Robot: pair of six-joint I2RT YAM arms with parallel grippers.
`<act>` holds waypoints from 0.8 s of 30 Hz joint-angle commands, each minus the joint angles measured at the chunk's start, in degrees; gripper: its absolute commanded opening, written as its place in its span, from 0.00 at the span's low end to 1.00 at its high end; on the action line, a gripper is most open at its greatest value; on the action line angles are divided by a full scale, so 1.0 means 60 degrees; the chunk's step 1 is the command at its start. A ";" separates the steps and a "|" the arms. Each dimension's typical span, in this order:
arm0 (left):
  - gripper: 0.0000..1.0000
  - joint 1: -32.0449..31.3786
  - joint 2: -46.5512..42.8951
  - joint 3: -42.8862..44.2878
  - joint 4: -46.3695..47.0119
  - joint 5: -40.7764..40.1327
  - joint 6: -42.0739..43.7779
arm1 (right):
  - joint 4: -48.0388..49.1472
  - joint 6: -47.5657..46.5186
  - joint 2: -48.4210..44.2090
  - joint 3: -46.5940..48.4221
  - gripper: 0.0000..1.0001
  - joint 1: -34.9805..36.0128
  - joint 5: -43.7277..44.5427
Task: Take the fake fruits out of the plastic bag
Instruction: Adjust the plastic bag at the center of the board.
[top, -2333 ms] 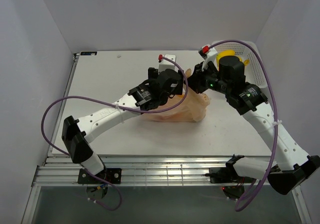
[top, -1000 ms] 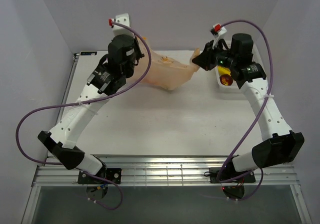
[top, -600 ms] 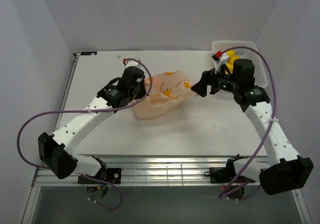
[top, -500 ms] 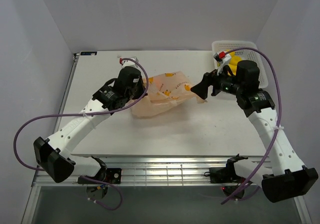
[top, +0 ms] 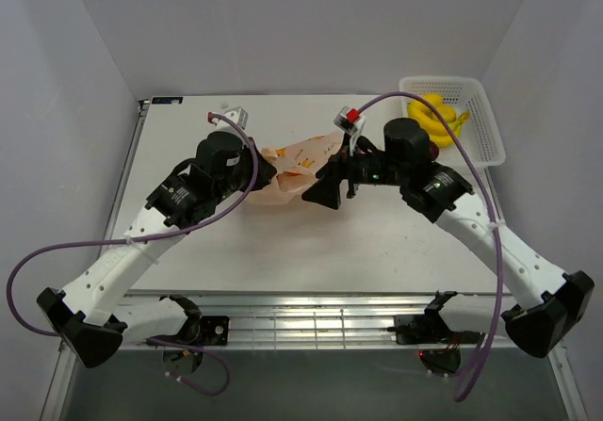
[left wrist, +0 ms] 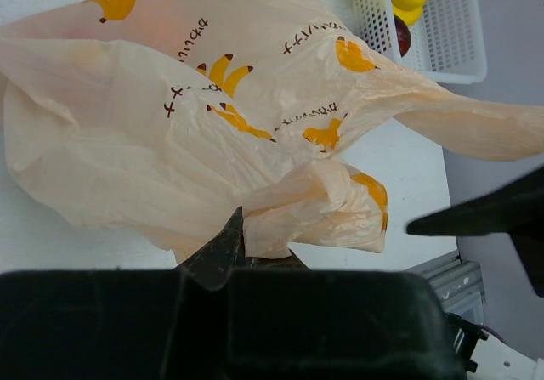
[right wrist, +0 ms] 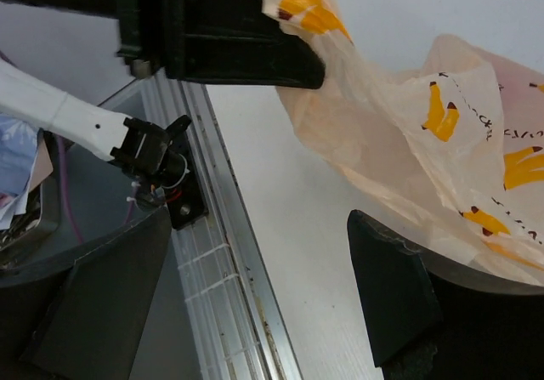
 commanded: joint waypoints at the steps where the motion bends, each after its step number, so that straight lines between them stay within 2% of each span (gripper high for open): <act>1: 0.00 -0.0062 -0.0267 -0.0186 0.0167 0.0366 -0.0106 | 0.1015 0.0642 0.0961 0.0262 0.90 0.0357 0.0764; 11: 0.00 -0.0048 -0.0325 -0.0230 0.0167 0.0118 -0.0237 | 0.0404 0.0686 0.2999 0.1038 0.90 0.0431 0.2580; 17: 0.00 -0.0062 -0.0310 -0.0259 0.0167 0.0045 -0.0384 | -0.0184 0.1007 0.3893 0.1712 0.90 0.0445 0.2466; 24: 0.00 -0.0048 -0.0120 -0.0288 0.0181 -0.0044 -0.0545 | -0.0521 0.0760 0.2623 0.1640 0.90 0.0577 0.3373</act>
